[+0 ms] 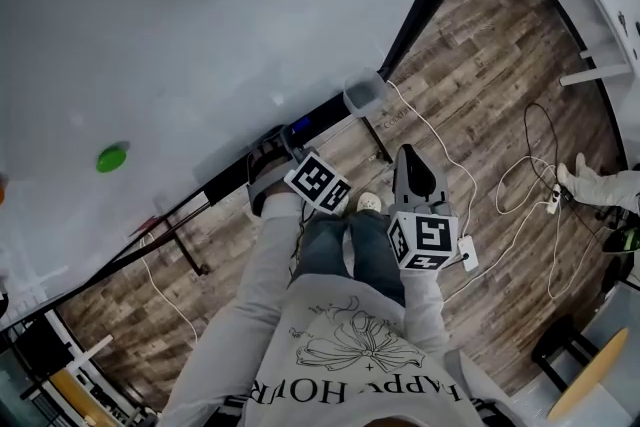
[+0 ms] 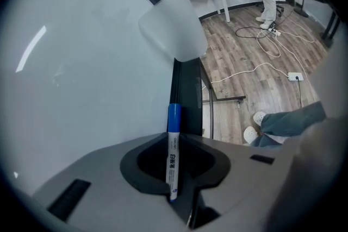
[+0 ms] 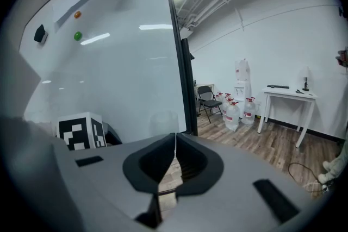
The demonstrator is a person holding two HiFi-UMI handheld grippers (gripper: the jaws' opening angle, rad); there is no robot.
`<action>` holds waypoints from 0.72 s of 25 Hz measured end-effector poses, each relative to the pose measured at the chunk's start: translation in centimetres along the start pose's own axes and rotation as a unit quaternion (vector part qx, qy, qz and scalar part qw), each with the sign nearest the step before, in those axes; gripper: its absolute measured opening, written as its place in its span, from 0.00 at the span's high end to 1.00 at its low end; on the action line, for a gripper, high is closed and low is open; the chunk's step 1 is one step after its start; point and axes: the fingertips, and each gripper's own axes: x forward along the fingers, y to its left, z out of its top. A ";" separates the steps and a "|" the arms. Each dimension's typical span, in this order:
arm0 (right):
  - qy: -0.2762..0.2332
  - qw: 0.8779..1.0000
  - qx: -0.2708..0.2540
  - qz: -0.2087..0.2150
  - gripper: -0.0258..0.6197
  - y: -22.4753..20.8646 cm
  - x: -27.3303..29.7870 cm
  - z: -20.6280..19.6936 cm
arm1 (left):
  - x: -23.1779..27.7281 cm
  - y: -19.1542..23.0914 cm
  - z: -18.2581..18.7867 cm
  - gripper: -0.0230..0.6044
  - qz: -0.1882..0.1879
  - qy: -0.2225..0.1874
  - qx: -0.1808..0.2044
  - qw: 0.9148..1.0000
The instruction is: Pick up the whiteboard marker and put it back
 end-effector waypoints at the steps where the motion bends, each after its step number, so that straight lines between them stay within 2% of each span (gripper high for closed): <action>1: 0.000 1.000 -0.001 0.001 0.95 -0.1 0.0 0.0 | 0.1 0.0 0.1 0.87 0.001 0.001 0.001 1.000; 5: -0.001 1.000 -0.004 0.007 0.95 -0.2 0.2 0.1 | 0.4 -0.1 0.4 0.87 -0.002 0.010 0.009 1.000; 9: -0.003 1.000 -0.007 0.014 0.95 -0.1 0.1 0.2 | 0.3 0.0 0.3 0.87 0.000 0.000 0.003 1.000; 18: -0.013 0.999 -0.014 0.029 0.95 0.3 -0.3 1.0 | -1.8 0.9 0.4 0.87 -0.001 -0.033 -0.048 0.998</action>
